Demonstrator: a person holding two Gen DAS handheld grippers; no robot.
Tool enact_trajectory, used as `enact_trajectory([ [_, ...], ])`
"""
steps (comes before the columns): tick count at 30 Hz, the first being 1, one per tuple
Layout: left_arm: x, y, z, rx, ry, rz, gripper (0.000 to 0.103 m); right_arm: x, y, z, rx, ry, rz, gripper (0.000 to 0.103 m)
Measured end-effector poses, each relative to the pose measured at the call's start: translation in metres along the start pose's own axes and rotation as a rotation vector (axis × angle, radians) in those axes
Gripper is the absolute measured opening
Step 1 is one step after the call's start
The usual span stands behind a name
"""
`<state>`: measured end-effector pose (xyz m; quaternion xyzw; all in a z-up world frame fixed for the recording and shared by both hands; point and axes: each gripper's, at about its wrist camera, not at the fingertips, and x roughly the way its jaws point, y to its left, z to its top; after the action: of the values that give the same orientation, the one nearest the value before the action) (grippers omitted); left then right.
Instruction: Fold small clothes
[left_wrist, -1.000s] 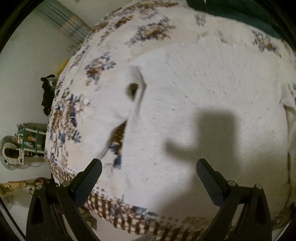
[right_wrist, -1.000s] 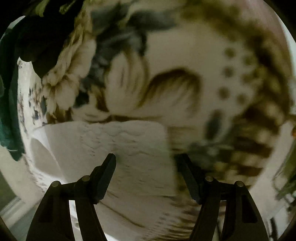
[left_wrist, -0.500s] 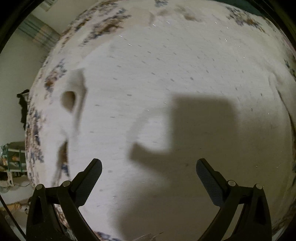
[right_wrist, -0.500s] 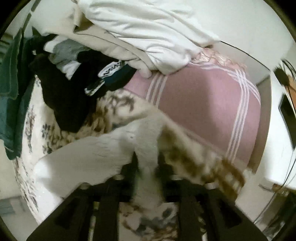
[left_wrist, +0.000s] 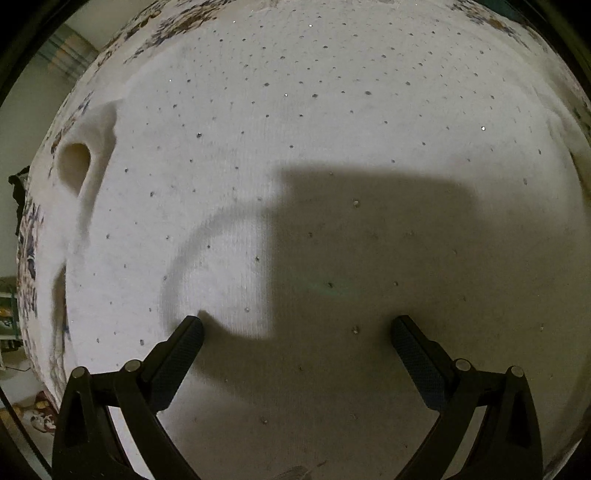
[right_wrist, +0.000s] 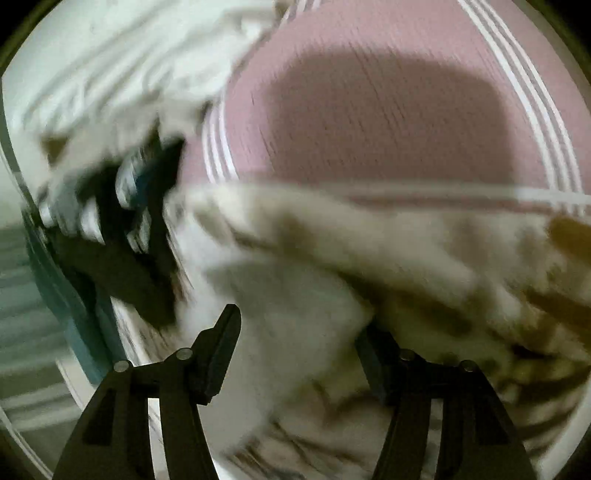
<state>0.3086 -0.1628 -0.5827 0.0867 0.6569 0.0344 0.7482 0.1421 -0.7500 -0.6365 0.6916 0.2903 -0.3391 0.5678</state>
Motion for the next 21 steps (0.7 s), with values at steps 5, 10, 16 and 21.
enact_trajectory([
  [5,-0.006,-0.002,0.006,0.002,-0.019,-0.009,0.103,-0.015,0.029,0.013,0.048,-0.058,0.136,0.012],
  [10,-0.017,-0.002,0.016,-0.014,-0.046,-0.036,0.103,-0.063,0.109,0.03,-0.125,-0.139,0.207,0.012],
  [16,-0.026,0.012,0.019,-0.056,-0.078,-0.084,0.103,-0.084,0.171,0.021,-0.267,-0.14,0.238,0.012],
  [21,-0.025,0.044,0.008,-0.086,-0.08,-0.099,0.103,-0.075,0.218,-0.062,-0.458,-0.079,0.206,0.012],
])
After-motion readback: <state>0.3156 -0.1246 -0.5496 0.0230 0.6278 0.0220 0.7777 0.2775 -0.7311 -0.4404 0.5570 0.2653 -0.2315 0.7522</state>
